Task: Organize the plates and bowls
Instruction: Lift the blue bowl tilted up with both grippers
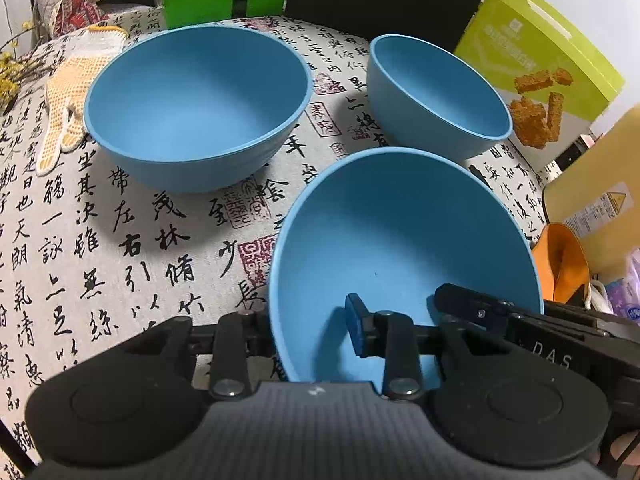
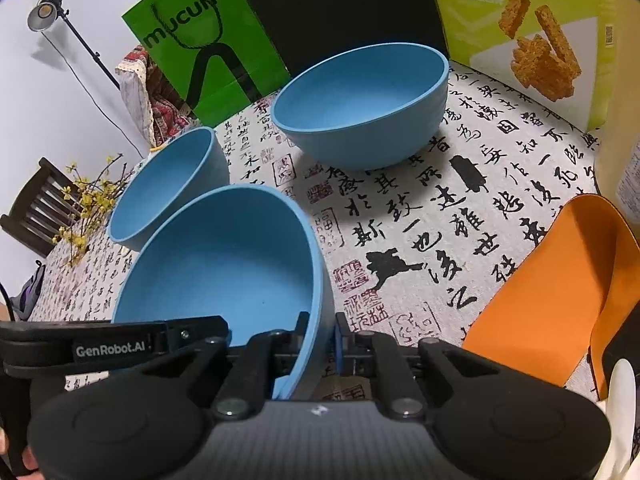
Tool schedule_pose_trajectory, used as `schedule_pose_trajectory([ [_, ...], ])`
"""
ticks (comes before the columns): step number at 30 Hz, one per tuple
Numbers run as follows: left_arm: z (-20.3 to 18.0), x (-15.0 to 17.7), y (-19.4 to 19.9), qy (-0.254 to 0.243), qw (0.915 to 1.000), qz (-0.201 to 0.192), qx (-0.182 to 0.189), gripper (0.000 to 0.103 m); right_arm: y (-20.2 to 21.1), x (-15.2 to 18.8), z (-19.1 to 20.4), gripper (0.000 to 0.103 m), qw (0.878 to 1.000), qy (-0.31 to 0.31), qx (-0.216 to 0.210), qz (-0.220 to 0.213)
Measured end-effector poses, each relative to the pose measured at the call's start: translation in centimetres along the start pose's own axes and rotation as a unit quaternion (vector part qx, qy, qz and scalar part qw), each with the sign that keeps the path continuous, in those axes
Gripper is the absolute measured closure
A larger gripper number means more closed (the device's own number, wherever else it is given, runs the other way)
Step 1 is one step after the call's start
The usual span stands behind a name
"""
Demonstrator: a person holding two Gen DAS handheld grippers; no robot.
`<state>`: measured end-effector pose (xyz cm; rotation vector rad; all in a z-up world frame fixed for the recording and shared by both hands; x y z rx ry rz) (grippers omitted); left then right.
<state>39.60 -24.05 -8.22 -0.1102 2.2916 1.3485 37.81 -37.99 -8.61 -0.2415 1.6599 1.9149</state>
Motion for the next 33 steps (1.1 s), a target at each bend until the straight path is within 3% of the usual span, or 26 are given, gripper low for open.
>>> schedule_pose_trajectory([
  [33,-3.1,1.2,5.3,-0.025,0.9988,-0.043,-0.006,0.071,5.7,0.6,0.7,0.094,0.999,0.002,0.001,-0.043],
])
Point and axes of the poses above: each gripper's, at about its wrist camera, not at the fingertips, and y roughly against the way its jaws point, z to its left, x to its underside, the point moved 8 cm from there along -y, roughly the way its jaws point, and after that the axes turned 13 degrees about x, right-handed, at the moved point
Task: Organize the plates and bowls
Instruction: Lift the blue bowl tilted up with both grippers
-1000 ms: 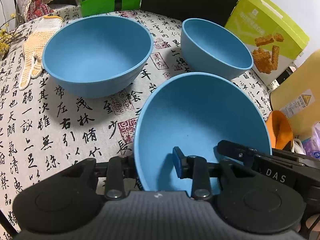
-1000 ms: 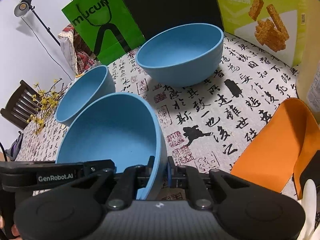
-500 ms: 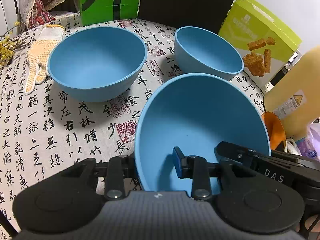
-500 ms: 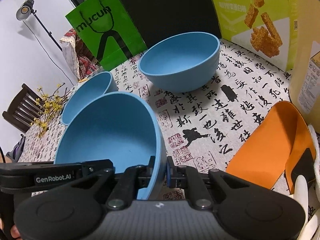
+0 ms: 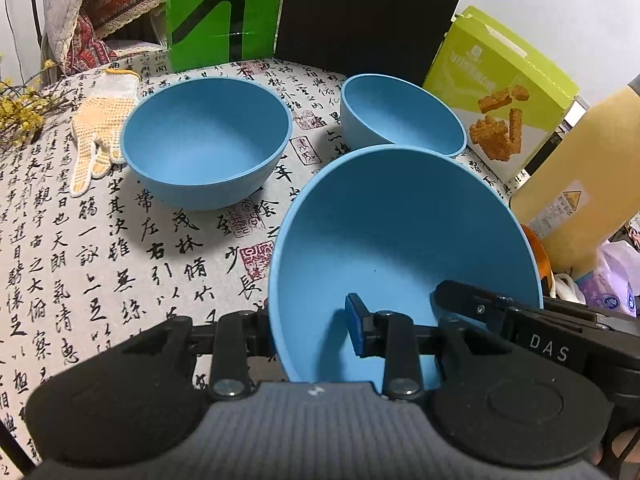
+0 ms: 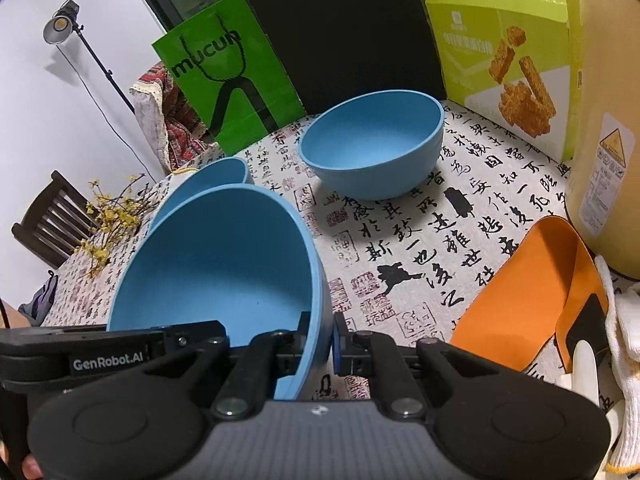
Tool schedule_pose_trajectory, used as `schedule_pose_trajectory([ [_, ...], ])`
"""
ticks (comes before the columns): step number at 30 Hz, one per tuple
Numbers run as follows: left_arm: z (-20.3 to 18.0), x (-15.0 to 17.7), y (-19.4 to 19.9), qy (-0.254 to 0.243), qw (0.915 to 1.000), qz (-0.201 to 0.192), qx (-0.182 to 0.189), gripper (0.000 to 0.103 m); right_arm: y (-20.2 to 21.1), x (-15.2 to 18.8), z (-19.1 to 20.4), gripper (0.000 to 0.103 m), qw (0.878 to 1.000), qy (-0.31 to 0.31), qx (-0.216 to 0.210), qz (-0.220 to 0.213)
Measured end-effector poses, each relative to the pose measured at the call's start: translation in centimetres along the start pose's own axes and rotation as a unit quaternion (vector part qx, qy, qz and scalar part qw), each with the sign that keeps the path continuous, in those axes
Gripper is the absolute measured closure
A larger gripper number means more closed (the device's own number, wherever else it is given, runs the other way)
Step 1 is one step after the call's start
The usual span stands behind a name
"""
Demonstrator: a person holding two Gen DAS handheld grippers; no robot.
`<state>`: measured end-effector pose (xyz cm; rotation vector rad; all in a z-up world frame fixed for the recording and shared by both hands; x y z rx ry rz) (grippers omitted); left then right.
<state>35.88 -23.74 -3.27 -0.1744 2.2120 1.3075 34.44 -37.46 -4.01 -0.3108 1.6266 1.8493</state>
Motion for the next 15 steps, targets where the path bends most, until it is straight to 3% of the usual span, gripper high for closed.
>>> schedule_pose_trajectory([
  [15,-0.7,1.1,4.6,-0.005,0.9994,-0.033,-0.003,0.071,4.0,0.7,1.9,0.094,1.000,0.013,-0.005,-0.025],
])
Point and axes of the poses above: each gripper's, at about its wrist camera, not at the fingertips, and y roughly against the way its jaws point, z to its left, x to its underside, the point moved 8 cm from there along -y, roughly the way its jaws point, and after that the axes turned 13 degrees about x, right-handed, at the moved point
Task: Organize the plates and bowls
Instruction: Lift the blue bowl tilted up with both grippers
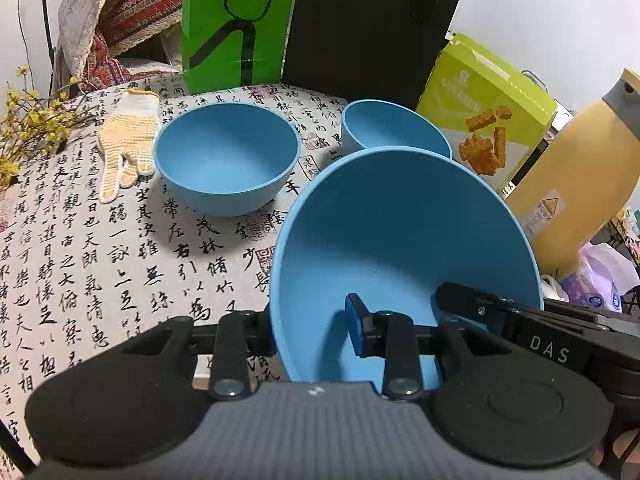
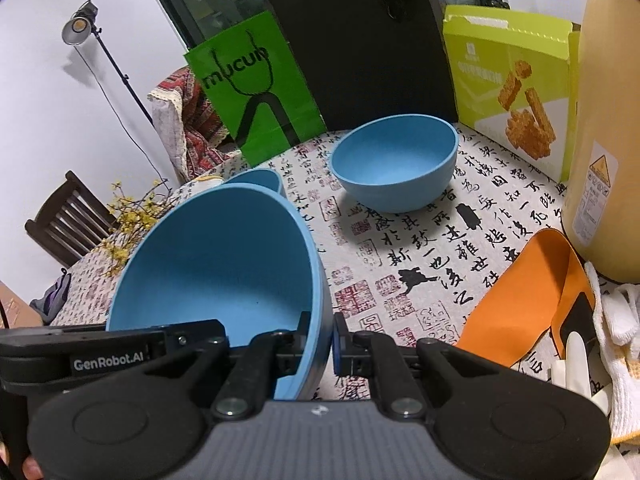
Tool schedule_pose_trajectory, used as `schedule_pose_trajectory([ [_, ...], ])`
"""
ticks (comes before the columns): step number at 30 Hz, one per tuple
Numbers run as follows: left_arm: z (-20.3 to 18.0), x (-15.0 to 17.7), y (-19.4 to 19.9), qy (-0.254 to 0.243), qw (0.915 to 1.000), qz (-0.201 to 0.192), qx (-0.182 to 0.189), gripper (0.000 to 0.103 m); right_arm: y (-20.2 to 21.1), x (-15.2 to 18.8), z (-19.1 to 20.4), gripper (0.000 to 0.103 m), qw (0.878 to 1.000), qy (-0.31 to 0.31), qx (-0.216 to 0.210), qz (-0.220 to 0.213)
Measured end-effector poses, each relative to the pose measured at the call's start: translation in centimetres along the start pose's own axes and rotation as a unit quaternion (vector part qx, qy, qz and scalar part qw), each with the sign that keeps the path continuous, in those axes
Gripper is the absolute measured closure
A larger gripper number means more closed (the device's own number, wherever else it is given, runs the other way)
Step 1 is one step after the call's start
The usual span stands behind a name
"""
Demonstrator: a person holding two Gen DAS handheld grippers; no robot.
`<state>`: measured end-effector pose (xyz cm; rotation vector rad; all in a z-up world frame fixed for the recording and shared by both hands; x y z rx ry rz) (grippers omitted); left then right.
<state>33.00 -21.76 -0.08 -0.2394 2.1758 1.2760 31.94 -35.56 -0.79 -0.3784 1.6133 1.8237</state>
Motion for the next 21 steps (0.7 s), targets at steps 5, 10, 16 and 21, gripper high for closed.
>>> schedule_pose_trajectory([
  [5,0.1,0.4,1.6,0.001,1.0000,-0.008,-0.002,0.071,1.2,0.3,0.9,0.094,1.000,0.007,-0.001,-0.006],
  [10,0.3,1.0,3.3,0.003,0.9998,-0.018,-0.004,0.071,2.4,0.7,1.9,0.094,1.000,0.010,-0.005,-0.012],
  [16,0.9,1.4,5.1,0.007,0.9995,-0.029,-0.006,0.071,3.6,1.3,3.3,0.094,1.000,0.019,-0.009,-0.016],
  [21,1.6,2.0,6.7,0.010,0.9992,-0.039,-0.007,0.071,4.7,1.8,4.5,0.094,0.999,0.026,-0.012,-0.021],
])
Point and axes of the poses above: each gripper's, at about its wrist camera, not at the fingertips, and y roughly against the way its jaws point, z to its left, x to its underside, the point moved 8 cm from there along -y, roughly the way its jaws point, and after that the axes turned 13 degrees about x, right-handed, at the moved point
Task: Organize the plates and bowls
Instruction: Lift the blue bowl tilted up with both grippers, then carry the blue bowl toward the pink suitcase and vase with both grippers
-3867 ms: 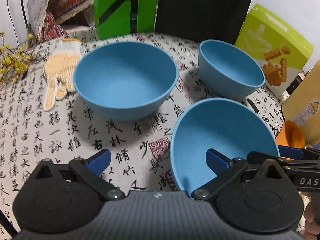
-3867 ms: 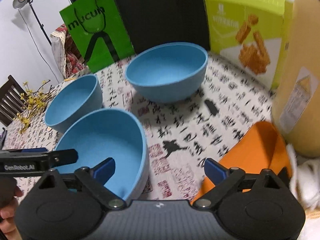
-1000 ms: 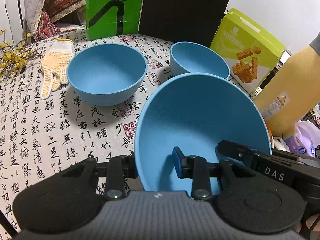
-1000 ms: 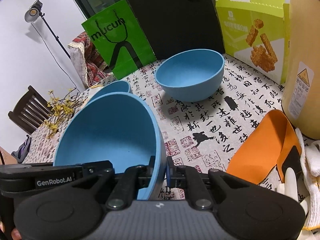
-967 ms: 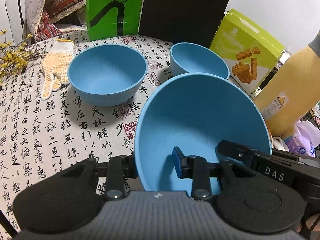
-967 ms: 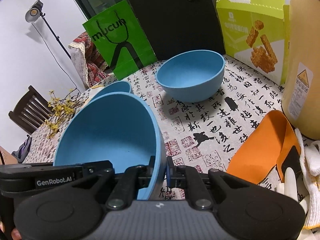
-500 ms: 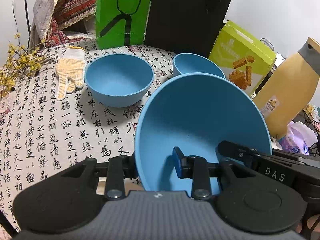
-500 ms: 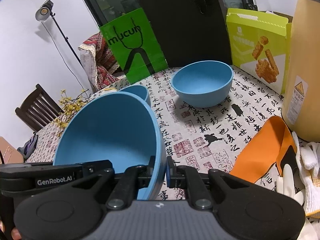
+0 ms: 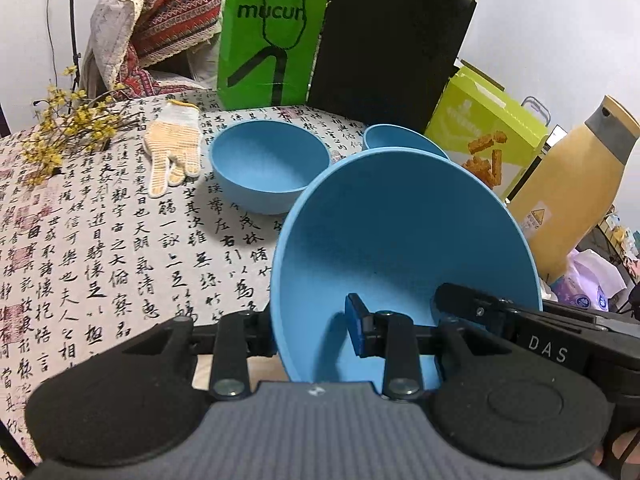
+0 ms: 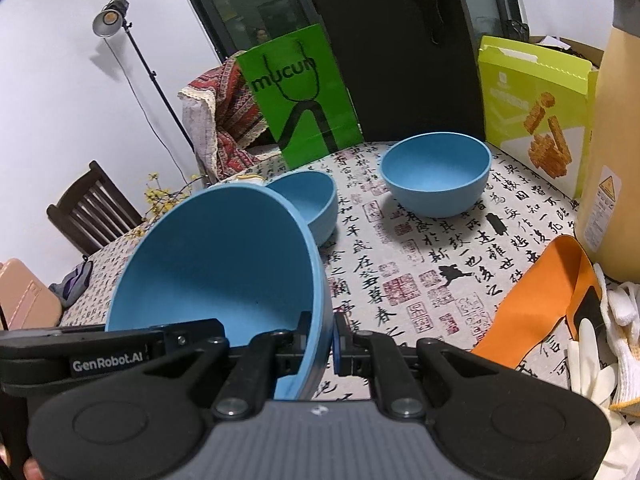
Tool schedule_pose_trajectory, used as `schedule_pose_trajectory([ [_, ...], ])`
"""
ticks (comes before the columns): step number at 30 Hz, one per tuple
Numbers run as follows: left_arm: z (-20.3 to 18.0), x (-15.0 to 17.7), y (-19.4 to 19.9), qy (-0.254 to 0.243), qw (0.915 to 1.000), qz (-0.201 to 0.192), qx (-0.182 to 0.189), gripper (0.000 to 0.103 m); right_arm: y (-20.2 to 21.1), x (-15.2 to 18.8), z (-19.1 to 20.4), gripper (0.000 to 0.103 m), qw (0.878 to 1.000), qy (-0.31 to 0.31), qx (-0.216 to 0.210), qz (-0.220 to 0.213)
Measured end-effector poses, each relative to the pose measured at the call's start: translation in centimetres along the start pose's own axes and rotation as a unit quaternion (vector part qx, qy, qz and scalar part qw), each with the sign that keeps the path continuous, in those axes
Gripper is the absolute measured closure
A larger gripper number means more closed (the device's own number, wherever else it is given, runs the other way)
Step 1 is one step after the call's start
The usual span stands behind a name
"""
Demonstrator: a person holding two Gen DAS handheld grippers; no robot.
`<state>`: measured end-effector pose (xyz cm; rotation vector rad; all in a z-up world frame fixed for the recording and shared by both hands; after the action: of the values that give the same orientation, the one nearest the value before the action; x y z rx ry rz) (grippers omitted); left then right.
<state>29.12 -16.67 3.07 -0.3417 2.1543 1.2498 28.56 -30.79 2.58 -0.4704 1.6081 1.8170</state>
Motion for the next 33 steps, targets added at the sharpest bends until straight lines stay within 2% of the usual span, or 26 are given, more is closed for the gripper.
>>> schedule_pose_trajectory([
  [33,6.6,2.8,9.3,0.036,0.9977,-0.053,-0.022,0.071,3.1,3.0,10.0,0.093,0.998,0.049,-0.035,-0.005],
])
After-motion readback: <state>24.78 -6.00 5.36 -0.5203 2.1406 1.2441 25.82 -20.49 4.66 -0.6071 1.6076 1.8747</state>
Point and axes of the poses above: each gripper's, at about its wrist camera, not at the fingertips, and y roughly against the way its jaws point, z to its left, x to its underside, the point moved 8 cm from there along -y, roughly the way its jaws point, and after that the axes turned 13 degrees about x, right-handed, at the moved point
